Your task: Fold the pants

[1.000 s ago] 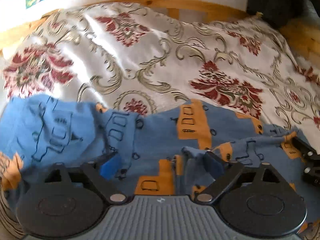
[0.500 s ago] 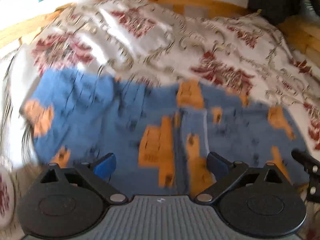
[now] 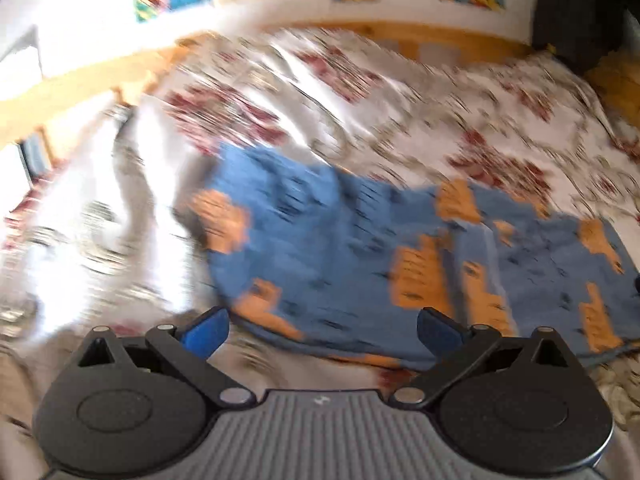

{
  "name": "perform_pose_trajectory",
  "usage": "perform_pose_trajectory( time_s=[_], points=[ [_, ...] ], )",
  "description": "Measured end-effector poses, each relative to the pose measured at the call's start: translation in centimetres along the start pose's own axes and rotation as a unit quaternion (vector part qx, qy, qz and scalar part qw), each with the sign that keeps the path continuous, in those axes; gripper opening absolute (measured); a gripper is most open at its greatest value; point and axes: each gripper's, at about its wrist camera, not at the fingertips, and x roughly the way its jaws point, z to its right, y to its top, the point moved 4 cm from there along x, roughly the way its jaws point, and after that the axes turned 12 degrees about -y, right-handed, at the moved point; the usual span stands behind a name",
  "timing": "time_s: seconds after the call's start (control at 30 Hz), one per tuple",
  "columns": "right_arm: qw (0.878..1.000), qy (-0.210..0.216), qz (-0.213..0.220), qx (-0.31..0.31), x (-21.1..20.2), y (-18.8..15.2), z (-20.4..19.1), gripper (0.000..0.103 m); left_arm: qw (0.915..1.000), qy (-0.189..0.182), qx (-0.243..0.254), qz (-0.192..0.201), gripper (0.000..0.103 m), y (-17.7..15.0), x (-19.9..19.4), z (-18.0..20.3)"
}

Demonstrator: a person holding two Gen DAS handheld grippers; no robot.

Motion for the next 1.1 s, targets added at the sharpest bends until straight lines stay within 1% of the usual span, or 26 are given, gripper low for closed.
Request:
perform_pose_trajectory(
  time_s=[0.1,0.17,0.2,0.3,0.37,0.47,0.57,0.63,0.73,0.8,0.87,1.0,1.1],
  points=[
    [0.999,0.038,0.03,0.015,-0.4,1.0,-1.4,0.102,0.999,0.012,-0.032,0.029,0.102,1.2,-0.6,-2.8],
    [0.998,0.056,0.041,0.007,-0.6,1.5,-2.9,0.102,0.9976,0.015,-0.05,0.045,0.096,2.4,-0.5,-4.3],
    [0.997,0.065,0.046,0.002,-0.6,1.7,-3.7,0.102,0.9969,0.018,-0.057,0.052,0.095,3.1,-0.3,-5.0],
    [0.994,0.092,0.052,-0.01,-0.3,2.3,-6.0,0.102,0.9959,0.01,-0.072,0.054,0.095,5.0,0.6,-6.5],
    [0.993,0.105,0.054,-0.007,0.1,2.8,-7.1,0.102,0.9945,-0.009,-0.088,0.057,0.094,5.8,1.1,-7.7],
    [0.992,0.117,0.05,0.009,0.2,3.5,-8.3,0.102,0.9904,-0.065,-0.115,0.039,0.094,6.8,2.1,-9.3],
    [0.993,0.112,0.042,0.017,0.8,3.8,-9.2,0.102,0.9858,-0.101,-0.128,0.039,0.094,7.3,2.3,-10.2],
    [0.994,0.108,0.029,0.004,1.3,3.5,-10.1,0.102,0.985,-0.116,-0.123,0.037,0.094,7.6,2.3,-10.3],
    [0.994,0.105,0.022,0.001,1.8,2.8,-10.6,0.102,0.9868,-0.126,-0.101,0.012,0.094,7.8,3.1,-10.1],
    [0.994,0.11,0.02,0.009,2.0,2.7,-10.3,0.102,0.9856,-0.133,-0.105,-0.005,0.094,7.7,3.7,-10.4],
    [0.993,0.114,0.016,0.015,2.1,2.6,-10.1,0.102,0.98,-0.15,-0.131,-0.008,0.094,7.5,3.9,-11.1],
    [0.993,0.117,0.014,0.018,2.1,2.4,-10.1,0.102,0.9648,-0.186,-0.186,-0.008,0.094,7.4,3.9,-12.7],
    [0.993,0.117,0.013,0.019,2.2,2.4,-10.1,0.102,0.9611,-0.194,-0.196,-0.018,0.093,7.5,4.0,-13.0]
  ],
)
